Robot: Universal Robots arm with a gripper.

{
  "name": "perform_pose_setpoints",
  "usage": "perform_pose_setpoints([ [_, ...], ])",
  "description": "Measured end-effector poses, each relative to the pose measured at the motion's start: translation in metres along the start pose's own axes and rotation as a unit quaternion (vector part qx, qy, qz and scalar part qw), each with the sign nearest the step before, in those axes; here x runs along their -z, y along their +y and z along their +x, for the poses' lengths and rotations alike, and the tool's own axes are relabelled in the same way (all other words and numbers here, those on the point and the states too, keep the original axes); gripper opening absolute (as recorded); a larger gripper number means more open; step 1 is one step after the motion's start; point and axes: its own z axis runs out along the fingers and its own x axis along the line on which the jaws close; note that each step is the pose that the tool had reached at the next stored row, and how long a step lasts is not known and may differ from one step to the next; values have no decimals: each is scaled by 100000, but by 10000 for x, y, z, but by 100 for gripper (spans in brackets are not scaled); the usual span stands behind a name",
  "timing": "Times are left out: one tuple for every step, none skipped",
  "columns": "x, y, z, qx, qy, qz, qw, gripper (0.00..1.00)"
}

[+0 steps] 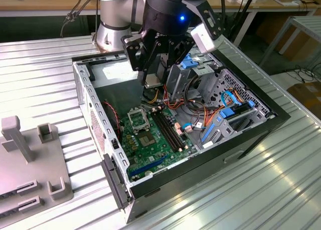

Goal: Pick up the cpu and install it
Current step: 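Place the cpu into insertion slot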

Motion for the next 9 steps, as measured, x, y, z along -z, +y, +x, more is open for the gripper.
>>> perform_pose_setpoints([
  [-4, 0, 0, 0, 2, 3, 100000, 47],
  [-9, -1, 0, -1, 0, -1, 100000, 47],
  [-13, -1, -1, 1, 0, 1, 100000, 47],
  [-15, -1, -1, 0, -3, -2, 100000, 47],
  [-17, -1, 0, -1, -3, -2, 100000, 47],
  [-19, -1, -1, -1, -5, -1, 100000, 47],
  [-19, -2, -1, -1, -5, -5, 100000, 47],
  [-19, -2, -1, 0, -4, -4, 100000, 47],
  [-20, -3, -1, -1, -7, -7, 100000, 47],
])
